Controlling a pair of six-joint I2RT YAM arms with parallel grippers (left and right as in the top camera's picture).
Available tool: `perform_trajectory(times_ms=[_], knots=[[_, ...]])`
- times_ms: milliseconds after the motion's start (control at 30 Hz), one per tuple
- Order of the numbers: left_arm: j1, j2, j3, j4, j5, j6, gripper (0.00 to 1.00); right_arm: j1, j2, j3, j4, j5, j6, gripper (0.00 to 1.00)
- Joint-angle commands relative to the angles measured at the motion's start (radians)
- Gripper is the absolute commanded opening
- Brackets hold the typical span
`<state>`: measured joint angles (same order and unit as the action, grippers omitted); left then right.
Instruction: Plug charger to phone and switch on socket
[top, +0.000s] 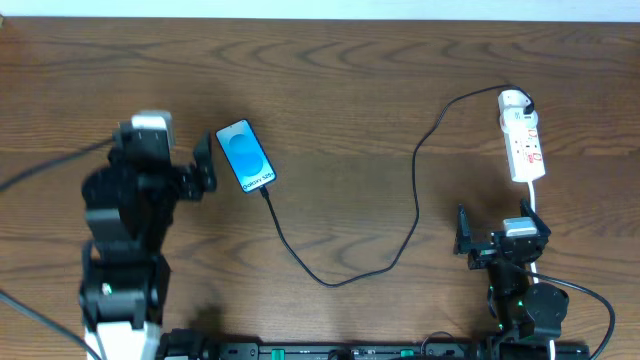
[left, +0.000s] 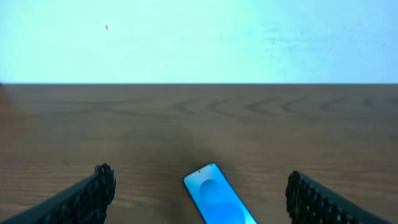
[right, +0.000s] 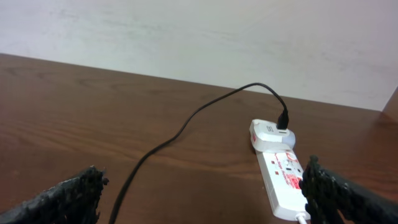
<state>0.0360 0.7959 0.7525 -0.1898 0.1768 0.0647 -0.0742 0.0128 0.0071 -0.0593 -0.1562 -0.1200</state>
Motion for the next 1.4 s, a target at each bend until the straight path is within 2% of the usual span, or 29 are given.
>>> perform_trajectory(times_ms=[0,167,267,467,900,1033,1367], knots=[[-0.003,-0.127,-0.159,0.067,-0.013,0.04,0.89,0.003,-0.007,-0.002,-0.004,0.008,0.011,0.99],[-0.007,-0.314,-0.371,0.194,-0.014,0.064,0.89,0.003,-0.007,-0.002,-0.005,0.008,0.011,0.99],[-0.033,-0.453,-0.486,0.216,-0.03,0.126,0.89,0.003,-0.007,-0.002,-0.004,0.008,0.011,0.99],[-0.06,-0.62,-0.61,0.214,-0.092,0.126,0.89,0.003,-0.007,-0.002,-0.004,0.008,0.011,0.99],[-0.06,-0.735,-0.742,0.214,-0.092,0.126,0.89,0.003,-0.007,-0.002,-0.004,0.008,0.011,0.99],[-0.06,-0.797,-0.748,0.144,-0.092,0.126,0.89,0.003,-0.007,-0.002,-0.004,0.008,0.011,0.99],[-0.06,-0.793,-0.748,0.125,-0.092,0.115,0.89,0.003,-0.007,-0.002,-0.004,0.008,0.011,0.99]])
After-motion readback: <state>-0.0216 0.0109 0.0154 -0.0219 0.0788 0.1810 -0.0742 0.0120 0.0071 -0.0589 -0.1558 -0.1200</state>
